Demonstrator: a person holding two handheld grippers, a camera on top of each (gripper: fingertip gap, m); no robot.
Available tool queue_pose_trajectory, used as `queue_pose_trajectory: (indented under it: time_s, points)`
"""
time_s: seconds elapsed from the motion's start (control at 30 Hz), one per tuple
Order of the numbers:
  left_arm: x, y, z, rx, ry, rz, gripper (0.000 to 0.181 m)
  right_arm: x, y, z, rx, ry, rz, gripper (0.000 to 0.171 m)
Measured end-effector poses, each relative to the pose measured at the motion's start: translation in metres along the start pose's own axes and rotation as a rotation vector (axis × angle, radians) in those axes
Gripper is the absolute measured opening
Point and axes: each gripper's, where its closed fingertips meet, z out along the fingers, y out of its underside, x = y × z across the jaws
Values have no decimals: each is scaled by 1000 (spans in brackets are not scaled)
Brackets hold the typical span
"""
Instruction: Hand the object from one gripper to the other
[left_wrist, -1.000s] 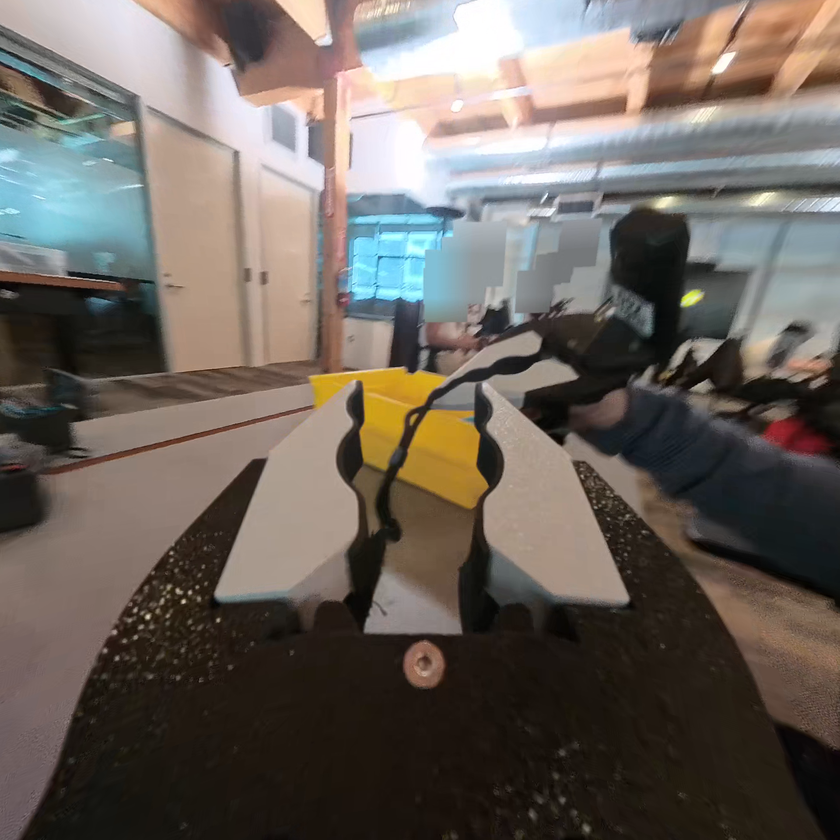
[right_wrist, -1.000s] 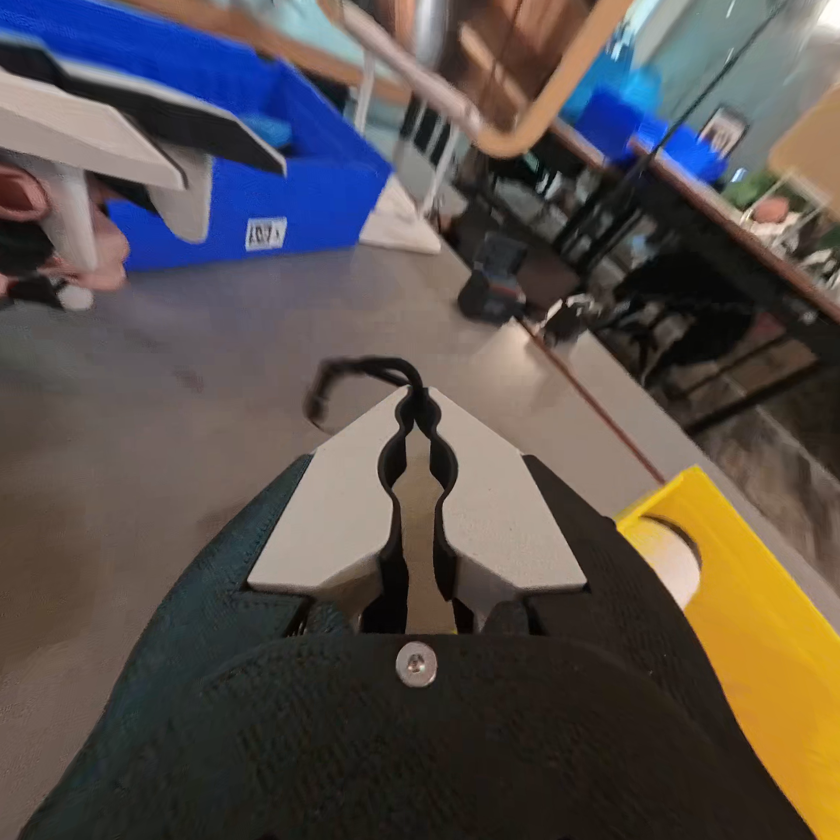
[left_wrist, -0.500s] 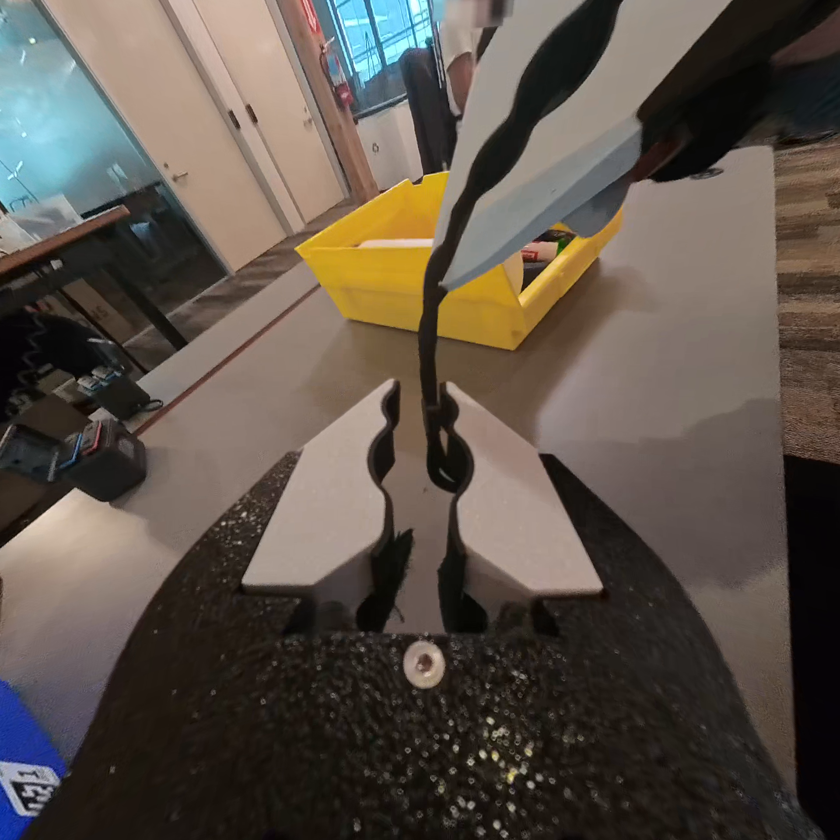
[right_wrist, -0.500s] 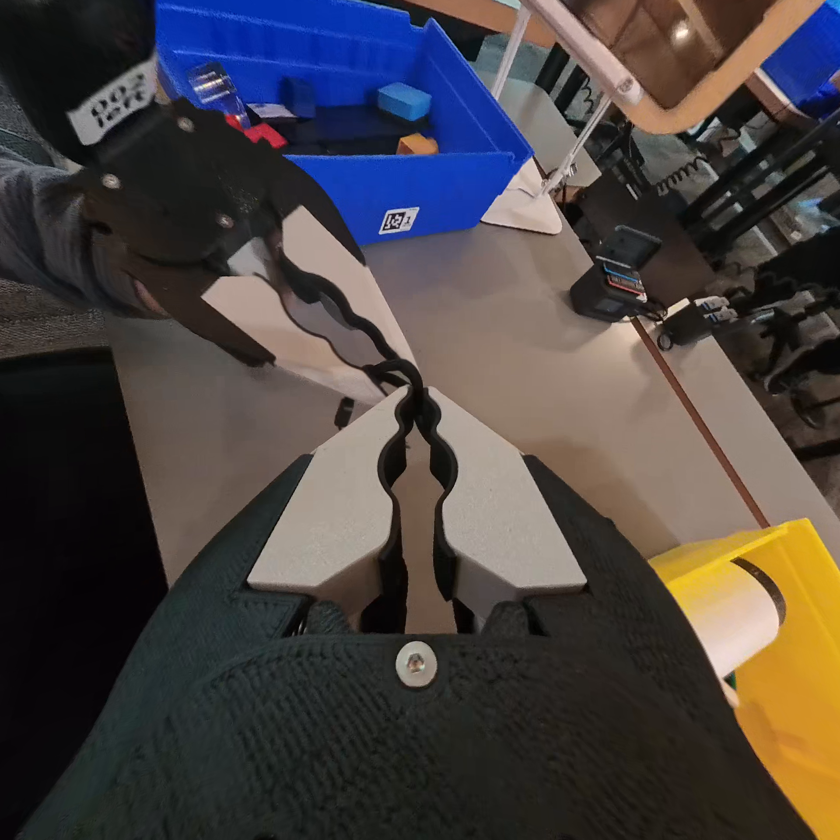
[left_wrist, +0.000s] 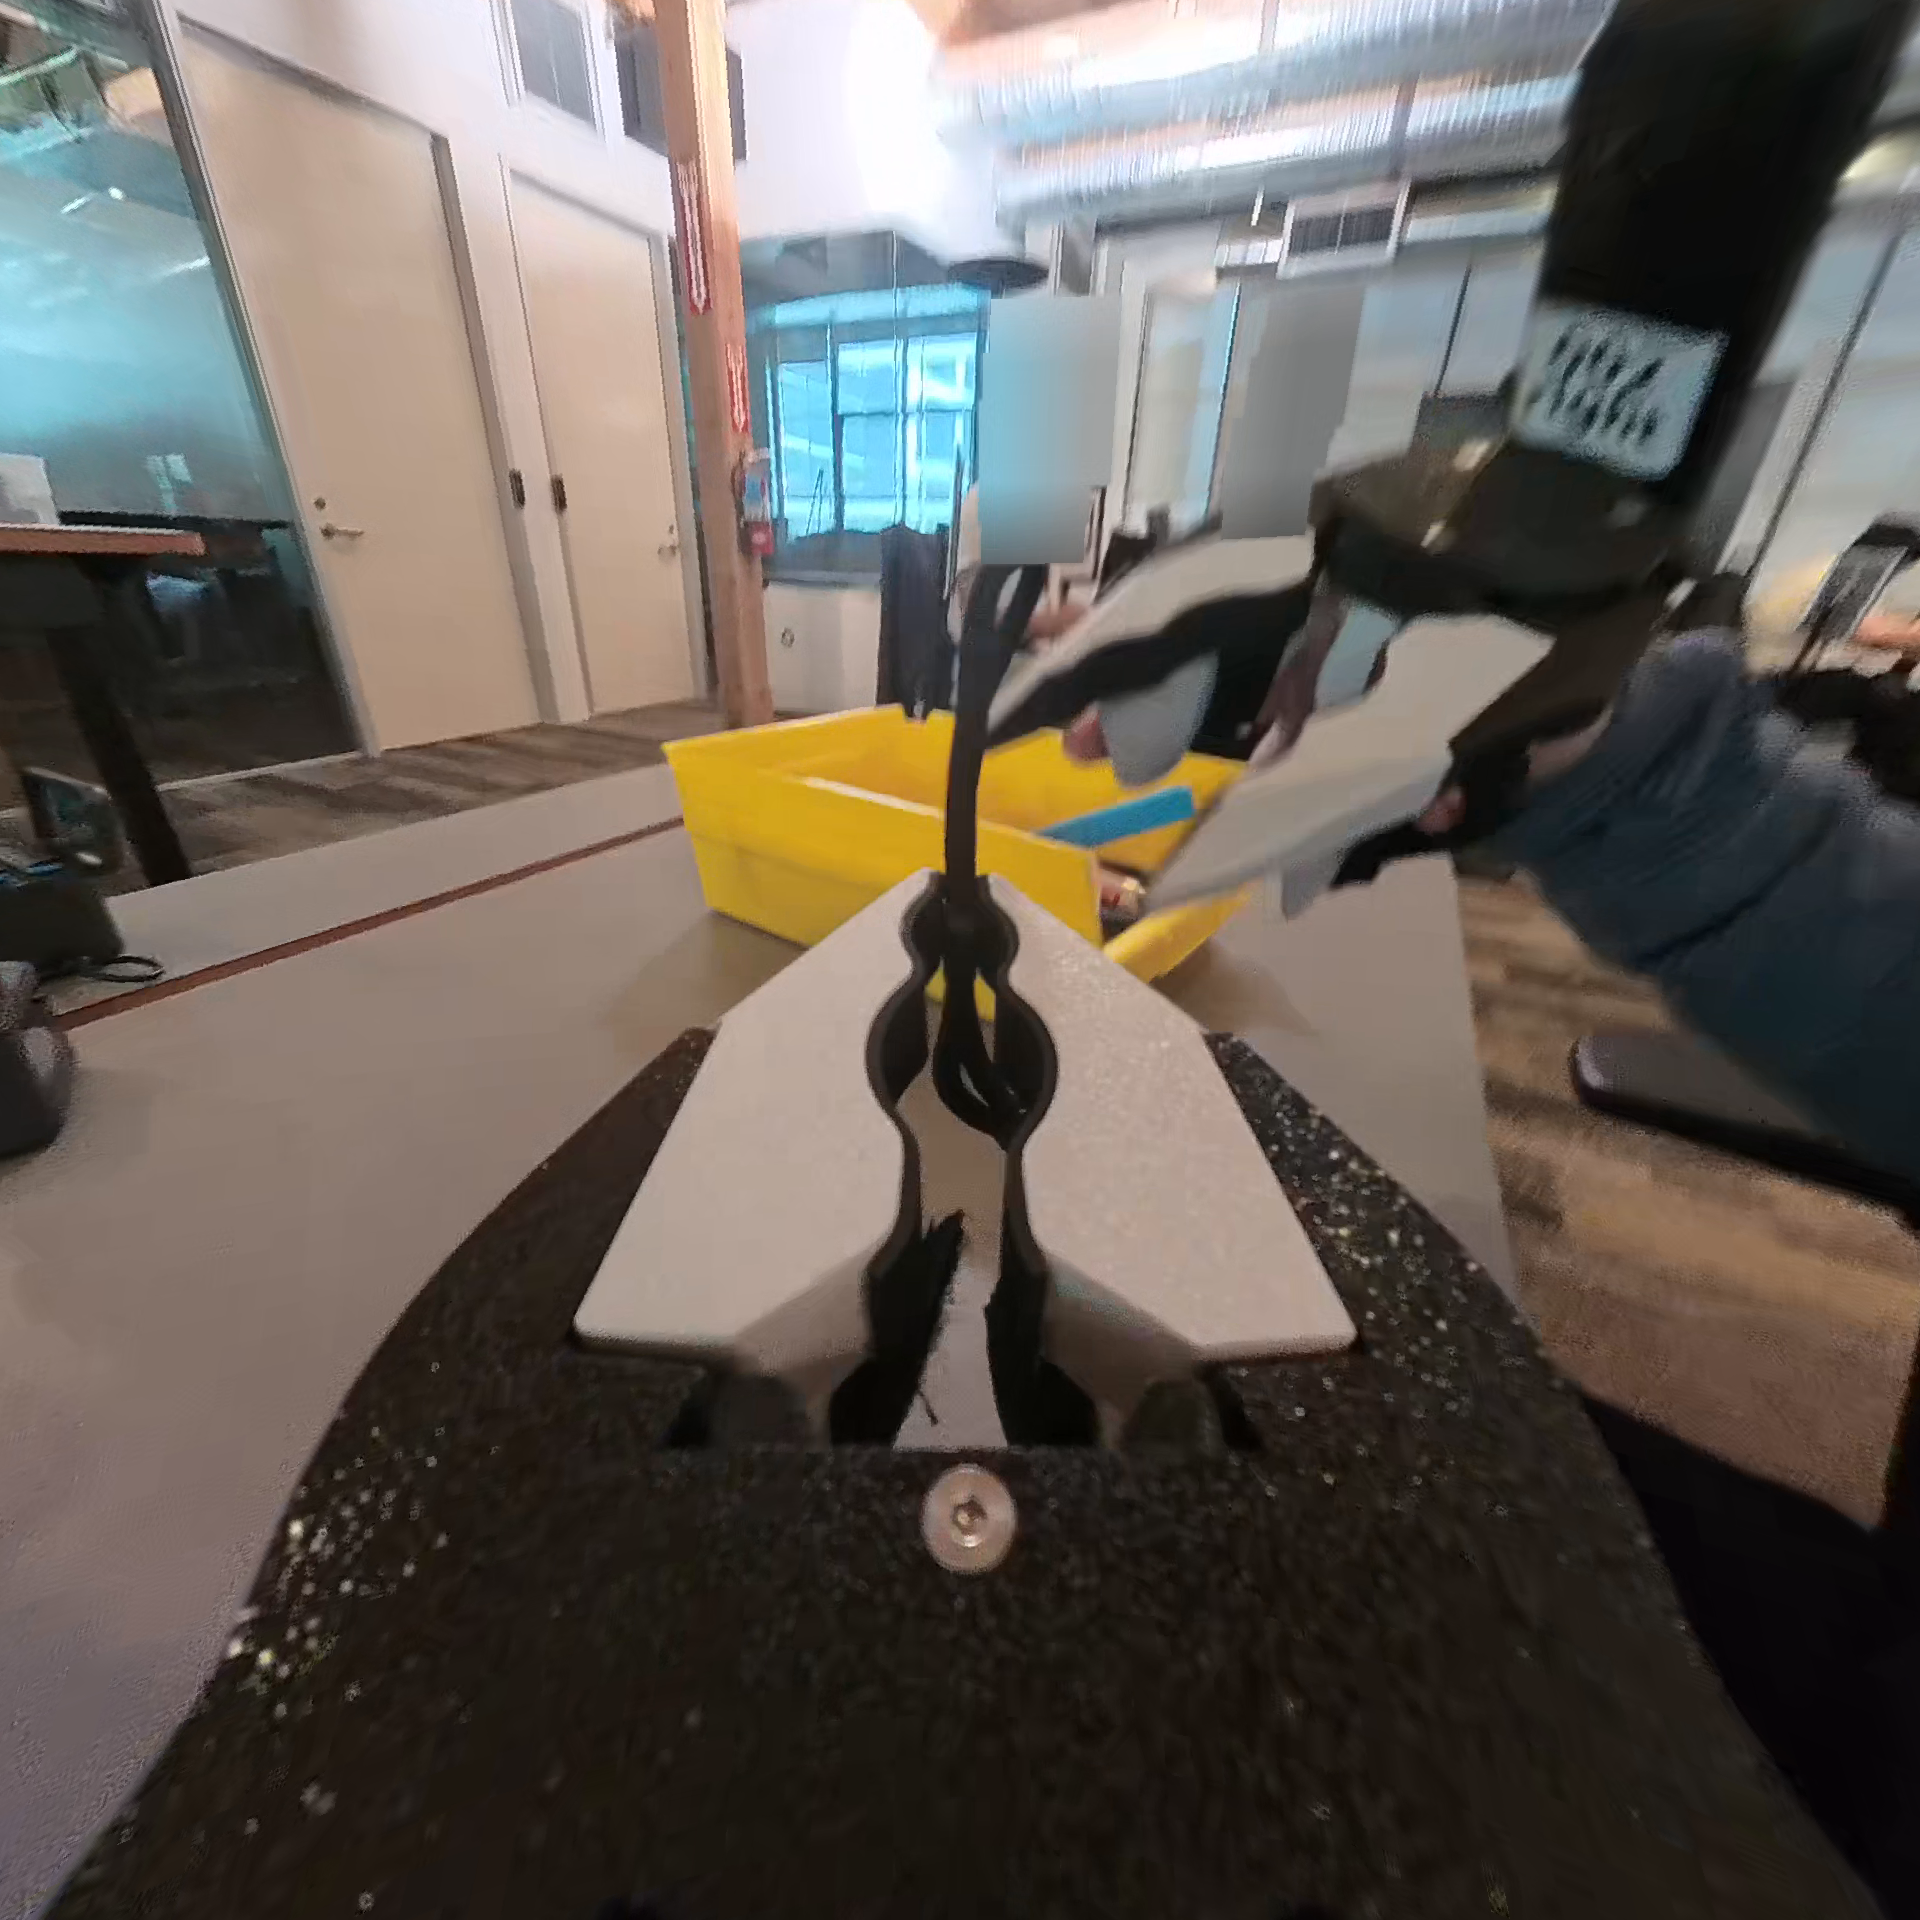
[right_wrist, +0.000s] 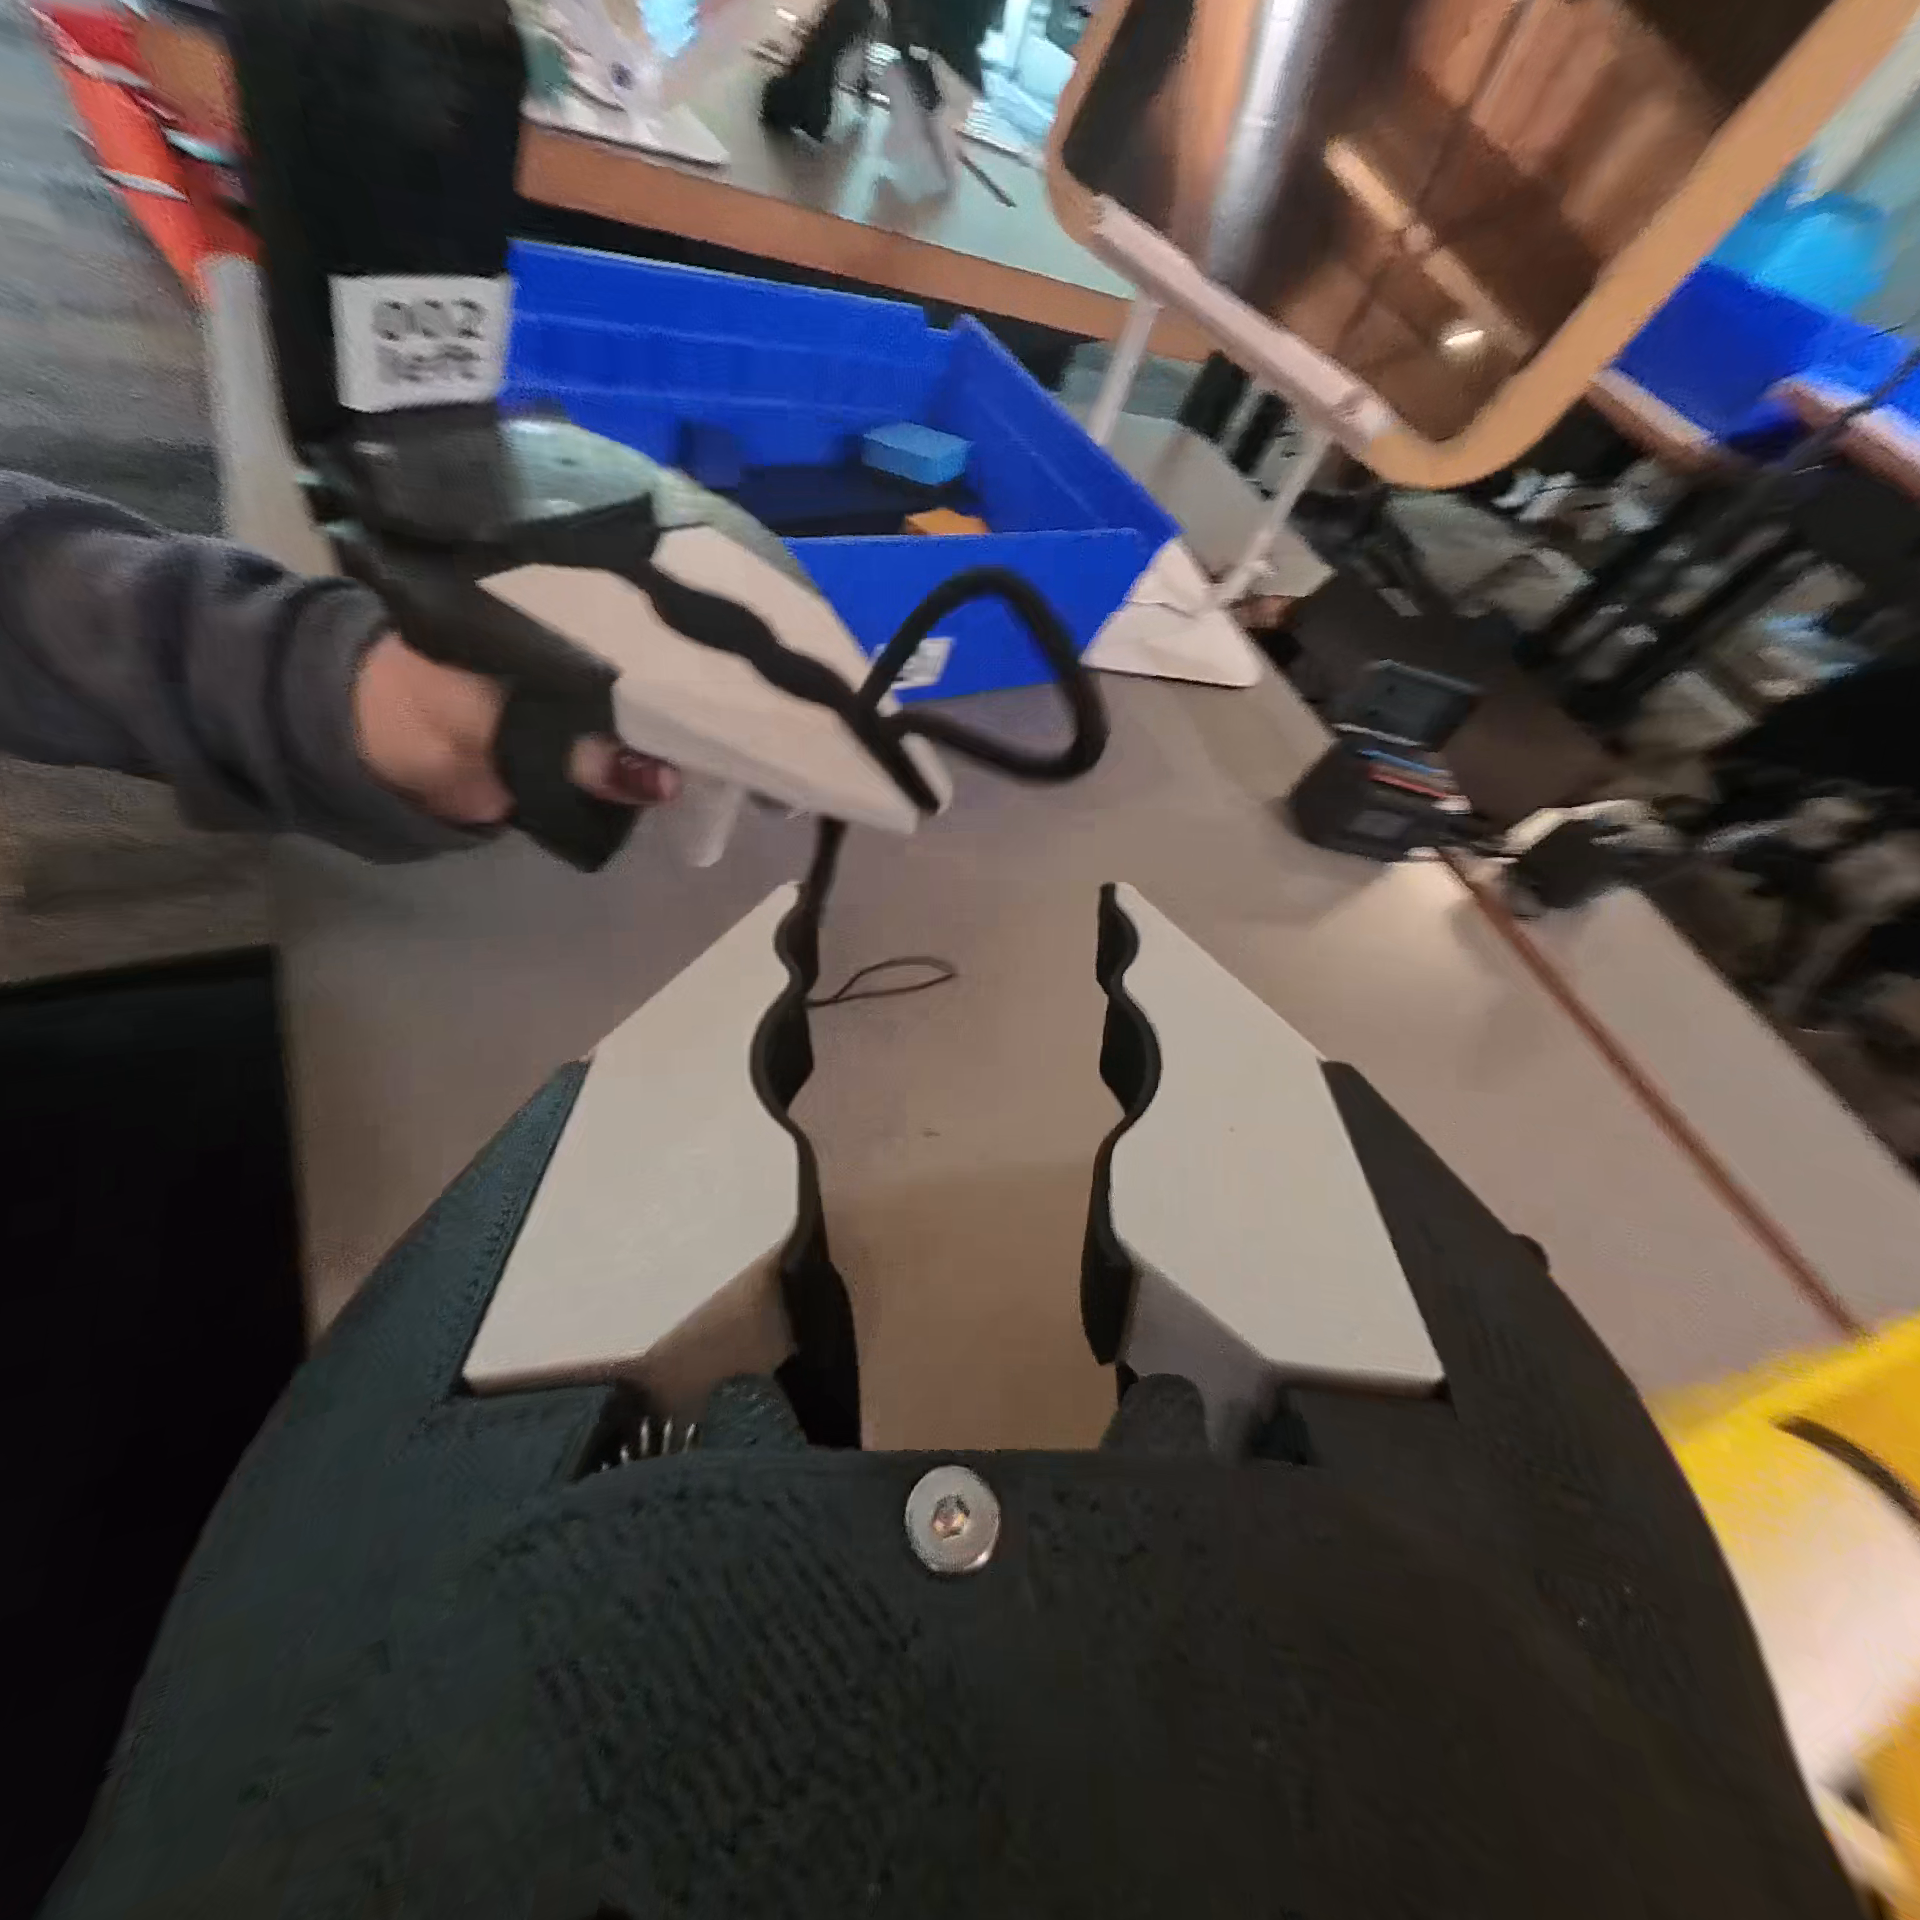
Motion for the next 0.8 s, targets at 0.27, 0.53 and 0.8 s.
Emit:
queue_pose_trajectory:
  time_s: [0.27,0.53,0.8]
  points:
    - [1,-23,-10,162,82,-122,2,-37,12,21,5,-270,245,45]
    - [12,-26,-10,175,138,-112,2,-48,10,32,36,-338,372,10]
    - [2,-25,-9,161,55,-74,44,-19,12,21,14,-178,291,9]
